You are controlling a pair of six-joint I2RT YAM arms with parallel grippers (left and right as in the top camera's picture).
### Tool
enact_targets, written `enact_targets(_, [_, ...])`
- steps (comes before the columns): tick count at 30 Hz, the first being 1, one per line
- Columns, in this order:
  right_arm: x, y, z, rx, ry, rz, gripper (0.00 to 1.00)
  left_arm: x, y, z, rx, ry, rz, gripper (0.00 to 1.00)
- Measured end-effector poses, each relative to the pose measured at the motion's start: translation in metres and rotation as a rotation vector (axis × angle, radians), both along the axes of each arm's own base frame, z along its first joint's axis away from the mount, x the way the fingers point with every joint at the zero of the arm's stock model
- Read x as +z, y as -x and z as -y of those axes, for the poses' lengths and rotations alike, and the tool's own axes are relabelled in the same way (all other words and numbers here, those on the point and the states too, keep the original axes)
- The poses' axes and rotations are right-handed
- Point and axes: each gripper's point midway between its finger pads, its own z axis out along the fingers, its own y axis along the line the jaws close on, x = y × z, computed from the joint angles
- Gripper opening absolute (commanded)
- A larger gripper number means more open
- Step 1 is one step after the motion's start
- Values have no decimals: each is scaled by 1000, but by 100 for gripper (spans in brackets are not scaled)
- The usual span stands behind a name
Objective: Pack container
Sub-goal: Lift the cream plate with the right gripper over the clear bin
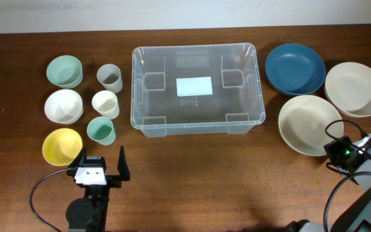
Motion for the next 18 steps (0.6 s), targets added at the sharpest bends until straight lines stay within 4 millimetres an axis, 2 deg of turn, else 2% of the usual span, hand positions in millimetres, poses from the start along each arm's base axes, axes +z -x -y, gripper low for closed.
enact_targets(9, [-1, 2, -3, -7, -18, -6, 4, 0, 0, 0, 0, 0, 0, 100])
enact_targets(15, [-2, 4, -17, 1, -109, -5, 4, 0, 0, 0, 0, 0, 0, 100])
enact_targets(18, [4, 6, -20, -3, -161, -10, 4, 0, 0, 0, 0, 0, 0, 100])
